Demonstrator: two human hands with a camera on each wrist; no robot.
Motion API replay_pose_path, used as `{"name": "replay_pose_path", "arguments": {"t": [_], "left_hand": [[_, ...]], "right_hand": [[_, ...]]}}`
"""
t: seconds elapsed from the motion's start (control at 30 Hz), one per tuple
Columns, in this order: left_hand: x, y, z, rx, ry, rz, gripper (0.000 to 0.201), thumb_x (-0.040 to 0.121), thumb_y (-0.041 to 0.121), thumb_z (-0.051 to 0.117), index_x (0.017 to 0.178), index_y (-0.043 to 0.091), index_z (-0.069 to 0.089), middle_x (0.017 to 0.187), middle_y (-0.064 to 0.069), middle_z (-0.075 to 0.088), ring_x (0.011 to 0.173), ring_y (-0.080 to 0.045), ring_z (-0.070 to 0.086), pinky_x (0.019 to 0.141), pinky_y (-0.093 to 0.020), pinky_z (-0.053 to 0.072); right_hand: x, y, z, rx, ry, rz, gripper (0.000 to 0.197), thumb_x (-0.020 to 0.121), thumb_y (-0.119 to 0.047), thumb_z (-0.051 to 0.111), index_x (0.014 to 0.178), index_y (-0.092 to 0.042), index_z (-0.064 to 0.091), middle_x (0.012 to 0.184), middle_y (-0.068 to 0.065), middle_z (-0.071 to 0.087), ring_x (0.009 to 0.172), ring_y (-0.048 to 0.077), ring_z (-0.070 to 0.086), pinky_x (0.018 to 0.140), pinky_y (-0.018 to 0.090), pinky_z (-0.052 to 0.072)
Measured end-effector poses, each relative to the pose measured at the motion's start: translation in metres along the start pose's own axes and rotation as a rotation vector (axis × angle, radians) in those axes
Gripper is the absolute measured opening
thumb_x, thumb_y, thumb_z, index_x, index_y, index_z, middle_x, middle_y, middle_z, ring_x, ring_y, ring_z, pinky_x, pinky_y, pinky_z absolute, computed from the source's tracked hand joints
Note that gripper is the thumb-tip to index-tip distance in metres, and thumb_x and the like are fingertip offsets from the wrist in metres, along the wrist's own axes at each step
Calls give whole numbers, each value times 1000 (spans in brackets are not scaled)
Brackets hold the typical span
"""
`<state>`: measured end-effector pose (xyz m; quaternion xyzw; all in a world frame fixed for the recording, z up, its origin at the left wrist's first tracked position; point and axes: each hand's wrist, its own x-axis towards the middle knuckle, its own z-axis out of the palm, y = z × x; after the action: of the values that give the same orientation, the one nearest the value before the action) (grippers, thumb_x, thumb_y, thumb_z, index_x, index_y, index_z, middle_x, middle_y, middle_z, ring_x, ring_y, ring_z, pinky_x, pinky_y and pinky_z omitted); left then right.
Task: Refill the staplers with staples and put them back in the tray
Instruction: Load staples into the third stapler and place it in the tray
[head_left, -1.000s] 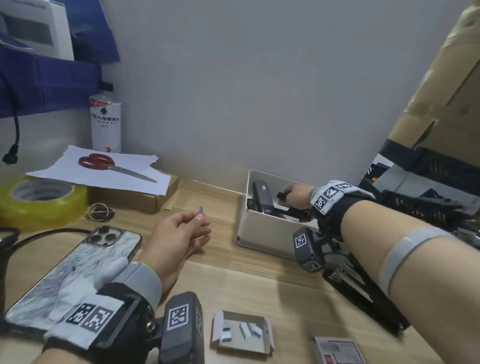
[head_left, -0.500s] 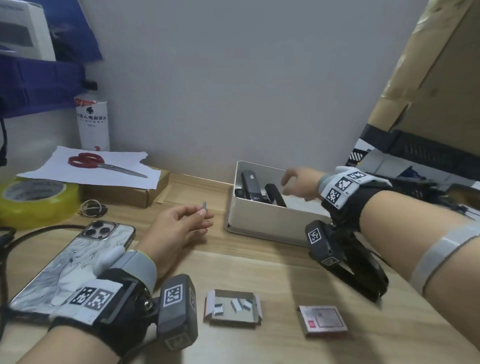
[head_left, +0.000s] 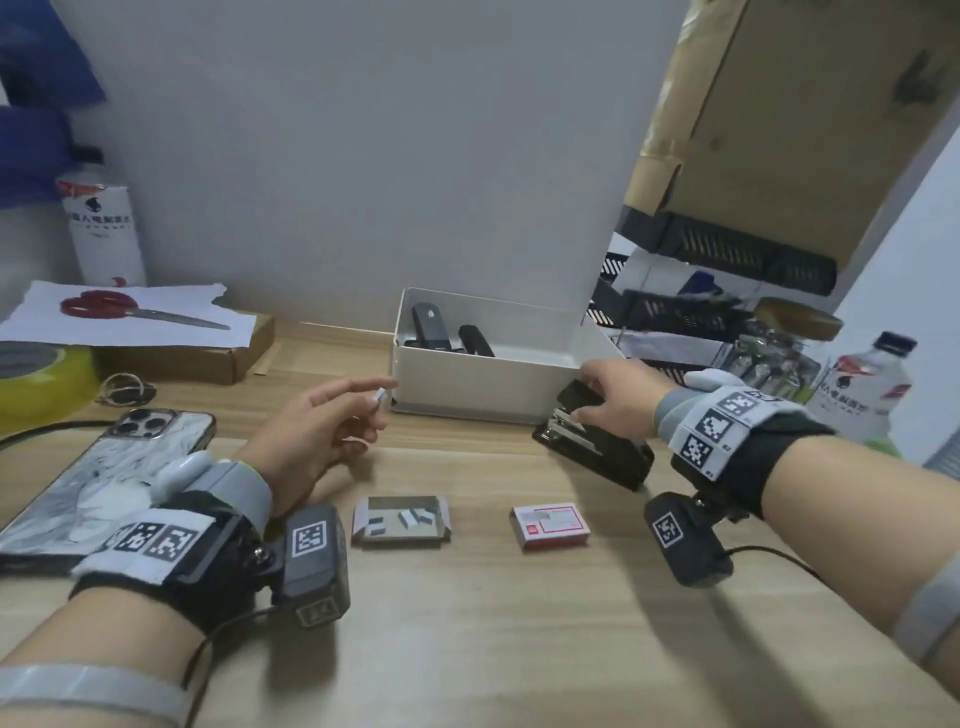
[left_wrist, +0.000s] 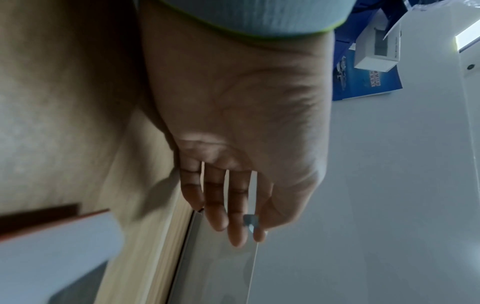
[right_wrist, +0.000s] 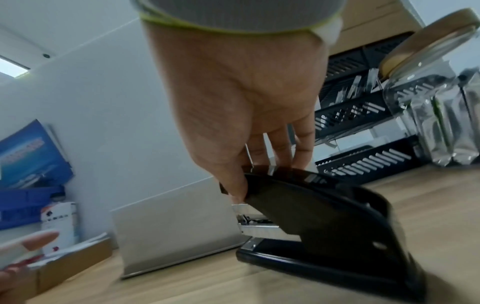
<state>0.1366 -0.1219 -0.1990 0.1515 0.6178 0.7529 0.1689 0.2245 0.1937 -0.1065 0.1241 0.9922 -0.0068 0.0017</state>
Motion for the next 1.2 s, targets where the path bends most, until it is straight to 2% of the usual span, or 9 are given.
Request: {"name": "replay_pose_path", "arguments": {"t": [0.2,0.4,0.53,0.63,0.73,0.83,1.03,1.13,1.2], "left_hand": [[-3,1,7,50,47,10,15,95,3,56,98,10,70,74,-9,65,61,-16,59,49,-16,47],[-6,-2,7,91,41,53,11,95,7,62,104,10,67,88,-16,73,79,-25,74,58,-30,59],[-6,-7,7,135,11,78,18,94,9,67,111,9,68,101,-22,76,98,-35,75,84,-50,60],[-4,-9,9,138,-12,79,25,94,8,65,119,12,67,102,-20,76,98,-34,75,79,-45,63],[-3,-9,10,216,-33,45,33,93,10,66,125,11,64,101,-14,79,98,-28,76,84,-39,61],[-1,-11,11,331,-37,27,28,86,14,71,114,10,68,101,-9,80,97,-23,77,92,-44,58],[0,-13,12,386,-28,23,11,92,9,67,102,7,69,102,-10,79,96,-23,77,89,-45,60],[0,-12,12,420,-33,2,12,93,12,67,103,7,69,101,-11,78,93,-28,77,87,-44,62],[-1,-10,13,440,-46,-4,11,93,14,67,102,8,68,101,-12,78,87,-30,77,78,-38,63]], "right_hand": [[-3,-53,6,291,20,-266,39,86,-31,71,124,-27,62,109,-3,67,90,14,59,85,26,50],[-3,-89,17,381,3,-358,38,86,-31,71,123,-29,64,103,-7,64,93,14,60,88,25,48],[-7,-68,18,468,45,-219,29,85,-45,69,109,-29,68,100,-4,68,92,15,65,87,32,53],[-15,-43,21,668,45,18,30,91,-43,61,102,-15,66,92,4,67,76,18,64,72,33,56],[-26,-30,26,990,-53,177,29,97,-32,56,101,-4,63,90,16,67,74,23,67,77,39,60],[-32,-30,27,1093,-95,223,34,99,-29,52,108,2,62,94,20,69,80,26,68,77,37,61],[-33,-32,27,1158,-83,302,29,96,-26,54,107,-2,65,93,16,76,94,24,72,80,42,61],[-32,-34,28,1200,-96,352,27,94,-22,55,106,-1,66,87,14,78,91,21,73,80,43,61],[-31,-36,28,1216,-89,370,27,92,-20,55,105,1,67,86,15,77,86,21,72,77,41,61]]}}
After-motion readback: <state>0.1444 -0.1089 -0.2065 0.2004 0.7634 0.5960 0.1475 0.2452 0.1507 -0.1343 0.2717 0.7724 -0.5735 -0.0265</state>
